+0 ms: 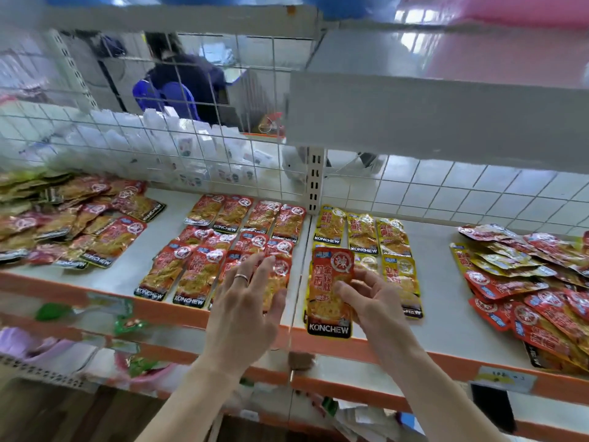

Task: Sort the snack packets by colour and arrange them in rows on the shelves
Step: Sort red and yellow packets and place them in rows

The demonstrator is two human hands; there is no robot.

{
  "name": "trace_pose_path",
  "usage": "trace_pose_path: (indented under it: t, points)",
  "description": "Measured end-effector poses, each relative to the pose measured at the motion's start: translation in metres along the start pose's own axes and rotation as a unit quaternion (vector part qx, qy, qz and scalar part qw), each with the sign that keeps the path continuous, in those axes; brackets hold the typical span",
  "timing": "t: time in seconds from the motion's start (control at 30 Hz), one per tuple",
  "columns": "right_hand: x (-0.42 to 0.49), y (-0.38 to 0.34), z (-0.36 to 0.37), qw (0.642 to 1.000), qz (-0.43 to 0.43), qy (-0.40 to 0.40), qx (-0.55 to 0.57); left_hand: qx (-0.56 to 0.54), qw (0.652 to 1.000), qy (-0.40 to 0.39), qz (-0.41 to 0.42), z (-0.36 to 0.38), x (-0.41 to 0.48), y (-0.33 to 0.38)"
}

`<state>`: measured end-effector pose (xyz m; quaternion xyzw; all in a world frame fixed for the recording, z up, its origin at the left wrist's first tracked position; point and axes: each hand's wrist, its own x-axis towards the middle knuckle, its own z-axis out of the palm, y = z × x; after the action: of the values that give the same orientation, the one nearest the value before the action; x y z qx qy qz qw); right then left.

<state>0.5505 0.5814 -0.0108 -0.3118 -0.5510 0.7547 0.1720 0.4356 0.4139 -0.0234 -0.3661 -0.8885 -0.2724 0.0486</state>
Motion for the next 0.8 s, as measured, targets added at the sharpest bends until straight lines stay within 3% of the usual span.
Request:
trace_pose_path:
  t: [0.47, 0.8]
  points:
    - [-0.023, 0.037, 0.153, 0.998, -0.035, -0.025, -0.038, 0.013, 0.999, 0.038, 0.005, -0.090, -0.043, -0.146]
    - [-0.019, 0.044, 0.203, 0.996, -0.062, -0.029, -0.065, 0.000, 0.999, 0.046, 0.007, -0.110, -0.045, -0.189]
